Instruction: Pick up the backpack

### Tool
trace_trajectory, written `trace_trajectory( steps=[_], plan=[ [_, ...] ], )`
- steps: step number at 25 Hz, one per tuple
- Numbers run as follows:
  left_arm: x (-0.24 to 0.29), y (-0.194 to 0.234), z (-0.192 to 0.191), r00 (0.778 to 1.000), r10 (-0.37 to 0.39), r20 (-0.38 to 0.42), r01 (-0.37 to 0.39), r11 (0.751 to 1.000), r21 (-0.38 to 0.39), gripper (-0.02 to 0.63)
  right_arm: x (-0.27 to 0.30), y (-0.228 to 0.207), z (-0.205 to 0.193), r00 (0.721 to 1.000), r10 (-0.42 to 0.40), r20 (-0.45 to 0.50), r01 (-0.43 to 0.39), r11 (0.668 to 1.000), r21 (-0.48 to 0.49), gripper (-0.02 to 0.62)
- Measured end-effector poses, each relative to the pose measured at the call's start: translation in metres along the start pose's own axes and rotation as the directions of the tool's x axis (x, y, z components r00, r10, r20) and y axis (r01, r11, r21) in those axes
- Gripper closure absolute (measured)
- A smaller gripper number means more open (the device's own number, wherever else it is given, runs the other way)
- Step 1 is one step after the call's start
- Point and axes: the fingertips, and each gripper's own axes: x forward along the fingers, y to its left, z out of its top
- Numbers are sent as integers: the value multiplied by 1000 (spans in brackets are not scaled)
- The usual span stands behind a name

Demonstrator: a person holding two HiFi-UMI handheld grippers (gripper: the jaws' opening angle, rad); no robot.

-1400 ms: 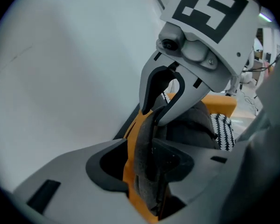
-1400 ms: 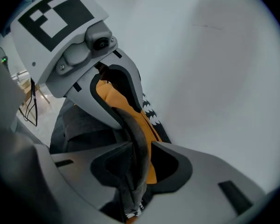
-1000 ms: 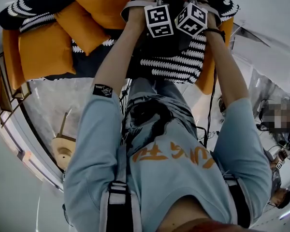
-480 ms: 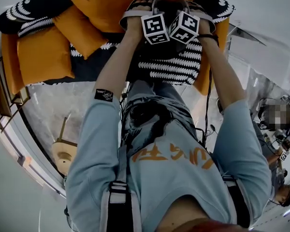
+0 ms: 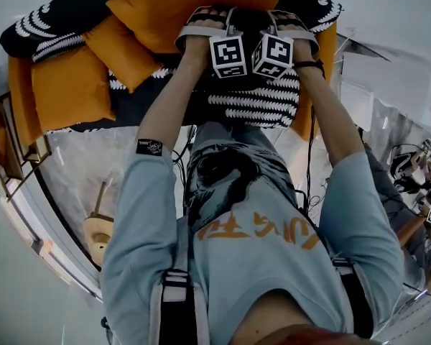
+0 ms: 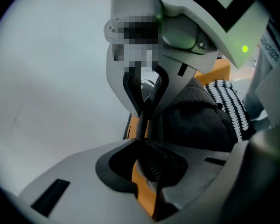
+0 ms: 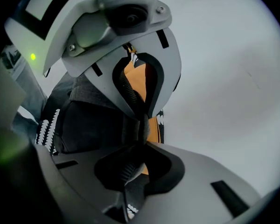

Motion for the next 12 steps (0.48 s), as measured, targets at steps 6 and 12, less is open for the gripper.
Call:
trace_trajectory(
  steps=[6,12],
  plan=[
    [-36,-13,15,1000,23,-9,-23,999,40,552,-36,14,5,998,-57,-1,57,997,-54,546],
    [-81,-32,31,999,38,5,-39,994,100,552,-81,36,13,995,-95,43,97,994,-49,546]
  ],
)
